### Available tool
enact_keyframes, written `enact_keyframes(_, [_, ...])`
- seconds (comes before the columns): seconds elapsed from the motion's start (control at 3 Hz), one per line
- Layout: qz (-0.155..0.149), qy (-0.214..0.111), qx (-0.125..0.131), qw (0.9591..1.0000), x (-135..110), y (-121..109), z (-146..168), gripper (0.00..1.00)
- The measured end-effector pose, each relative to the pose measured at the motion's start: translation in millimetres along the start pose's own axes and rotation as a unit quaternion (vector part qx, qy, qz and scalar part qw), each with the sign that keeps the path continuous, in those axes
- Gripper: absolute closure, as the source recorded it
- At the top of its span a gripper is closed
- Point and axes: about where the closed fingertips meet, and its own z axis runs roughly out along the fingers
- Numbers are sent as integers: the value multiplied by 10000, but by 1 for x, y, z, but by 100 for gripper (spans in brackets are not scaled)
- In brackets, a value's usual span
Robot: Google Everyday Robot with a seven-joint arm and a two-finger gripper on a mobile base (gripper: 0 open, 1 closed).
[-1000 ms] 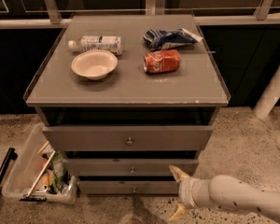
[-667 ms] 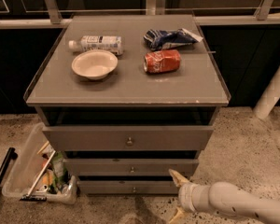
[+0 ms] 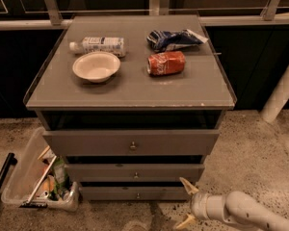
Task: Open bottom drawer
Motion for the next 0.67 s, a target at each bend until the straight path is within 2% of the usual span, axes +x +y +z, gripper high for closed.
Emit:
enact_keyframes(0.33, [82, -165, -65, 9998, 5, -12, 2, 0])
enact_keyframes(0.67, [82, -165, -65, 9998, 5, -12, 2, 0])
